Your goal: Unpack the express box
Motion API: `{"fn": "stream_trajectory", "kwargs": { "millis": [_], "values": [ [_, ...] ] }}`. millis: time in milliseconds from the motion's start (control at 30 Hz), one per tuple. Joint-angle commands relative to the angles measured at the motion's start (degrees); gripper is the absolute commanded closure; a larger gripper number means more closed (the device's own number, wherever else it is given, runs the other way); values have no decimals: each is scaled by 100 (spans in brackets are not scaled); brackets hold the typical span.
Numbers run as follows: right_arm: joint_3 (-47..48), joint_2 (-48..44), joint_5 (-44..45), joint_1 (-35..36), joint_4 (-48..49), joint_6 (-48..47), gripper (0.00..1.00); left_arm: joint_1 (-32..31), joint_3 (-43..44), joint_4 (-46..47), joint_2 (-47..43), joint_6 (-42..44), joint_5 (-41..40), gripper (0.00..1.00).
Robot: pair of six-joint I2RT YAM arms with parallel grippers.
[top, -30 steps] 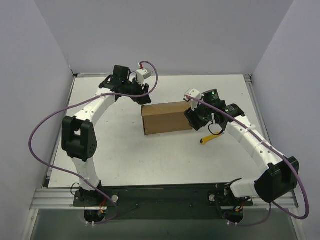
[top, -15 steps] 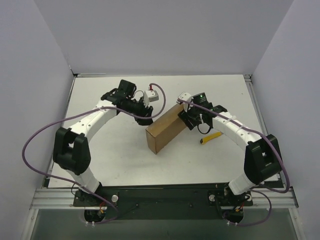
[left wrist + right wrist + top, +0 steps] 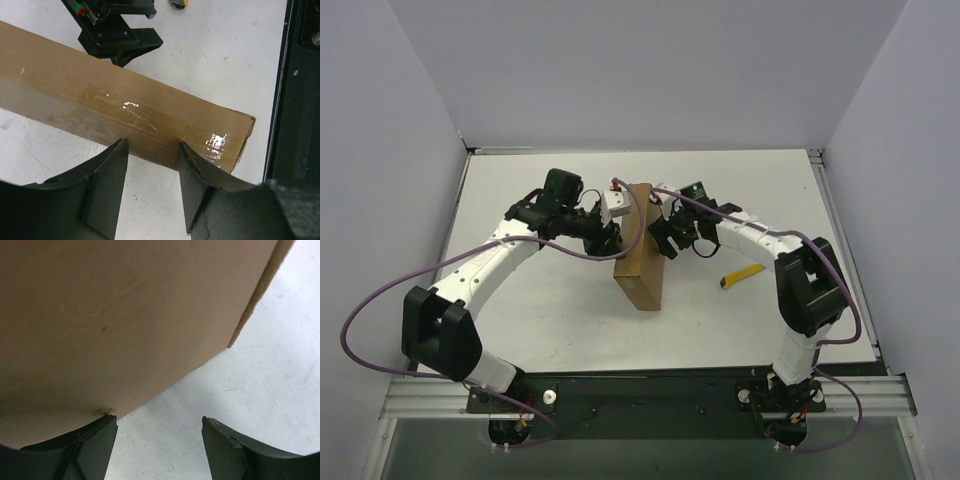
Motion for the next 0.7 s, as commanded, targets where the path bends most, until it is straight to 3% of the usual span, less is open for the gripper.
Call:
{"fn": "stream_trajectory", "kwargs": {
  "millis": [0,133,300,467,667],
  "values": [
    [-167,-457,229,-66,-260,306,30,-144,6,480,186,199,241,46],
    [-467,-853,423,-602,-665,367,30,-136,191,1042,529,-213,584,46],
    [-231,-1161,757,-1665,-1402,315,30,-205,823,2281,1300,-1592,1304,46],
    [113,-1144,898,-3045,-1764,490,30,-906,1910,3309,2339,-2586,1508,47],
    [34,-1232,1241,-3249,-1764,244,31,-1085,2511,3451,2929,-2789,1166,46]
  ]
}}
